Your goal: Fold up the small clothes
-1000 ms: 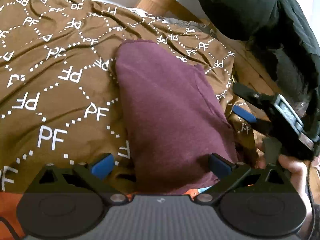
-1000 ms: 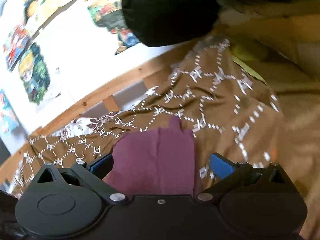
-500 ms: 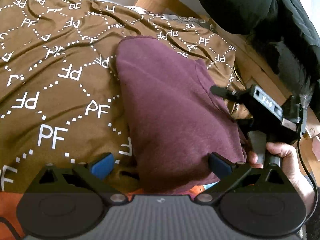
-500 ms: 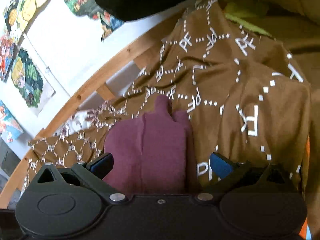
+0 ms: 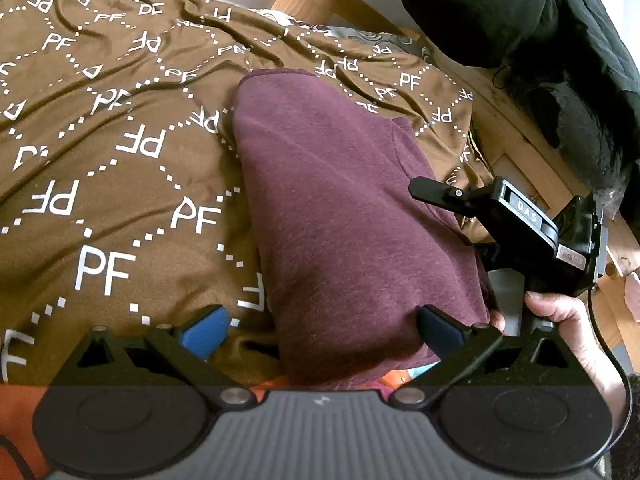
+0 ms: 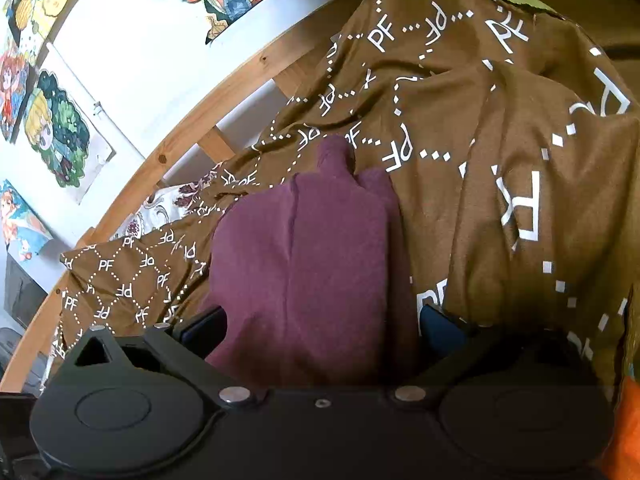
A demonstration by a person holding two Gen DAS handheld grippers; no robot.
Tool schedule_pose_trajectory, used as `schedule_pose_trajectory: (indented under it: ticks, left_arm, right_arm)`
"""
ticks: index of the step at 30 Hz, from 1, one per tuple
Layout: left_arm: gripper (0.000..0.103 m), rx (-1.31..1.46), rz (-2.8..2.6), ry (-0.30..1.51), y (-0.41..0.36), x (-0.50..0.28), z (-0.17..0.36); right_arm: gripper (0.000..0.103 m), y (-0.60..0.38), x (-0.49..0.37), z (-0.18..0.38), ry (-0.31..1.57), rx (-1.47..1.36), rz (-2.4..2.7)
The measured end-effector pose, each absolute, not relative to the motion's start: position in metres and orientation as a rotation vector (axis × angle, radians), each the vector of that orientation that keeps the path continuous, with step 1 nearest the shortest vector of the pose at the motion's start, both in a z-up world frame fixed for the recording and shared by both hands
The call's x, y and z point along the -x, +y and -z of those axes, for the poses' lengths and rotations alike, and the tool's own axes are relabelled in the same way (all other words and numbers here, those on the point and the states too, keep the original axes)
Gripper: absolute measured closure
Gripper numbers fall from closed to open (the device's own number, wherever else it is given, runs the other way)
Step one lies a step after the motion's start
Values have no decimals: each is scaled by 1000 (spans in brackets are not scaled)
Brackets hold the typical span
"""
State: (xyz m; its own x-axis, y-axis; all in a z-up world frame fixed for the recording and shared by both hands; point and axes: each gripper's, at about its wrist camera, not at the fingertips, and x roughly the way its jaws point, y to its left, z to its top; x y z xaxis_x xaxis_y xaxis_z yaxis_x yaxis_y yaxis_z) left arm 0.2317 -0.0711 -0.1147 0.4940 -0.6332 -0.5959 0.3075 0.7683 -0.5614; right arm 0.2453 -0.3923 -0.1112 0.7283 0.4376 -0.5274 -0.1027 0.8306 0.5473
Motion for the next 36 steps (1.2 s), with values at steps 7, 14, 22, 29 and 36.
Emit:
schedule_pose_trajectory:
  ticks: [7, 14, 22, 29, 36]
  left_arm:
    - [1, 411, 590, 883, -71, -232, 114]
    - [1, 411, 590, 883, -71, -232, 114]
    - [1, 411, 591, 883, -71, -232, 114]
    - [1, 503, 623, 891, -62, -237, 113]
    - [1, 634, 606, 927, -55, -255, 122]
  right_arm:
    - [0, -388, -247, 112, 690, -523, -308]
    - [0, -384, -247, 113, 685, -498, -297]
    - [0, -384, -247, 113, 684, -495, -296]
    - [0, -384, -247, 112, 683, -495, -295]
    - [0, -384, -248, 113, 683, -493, -295]
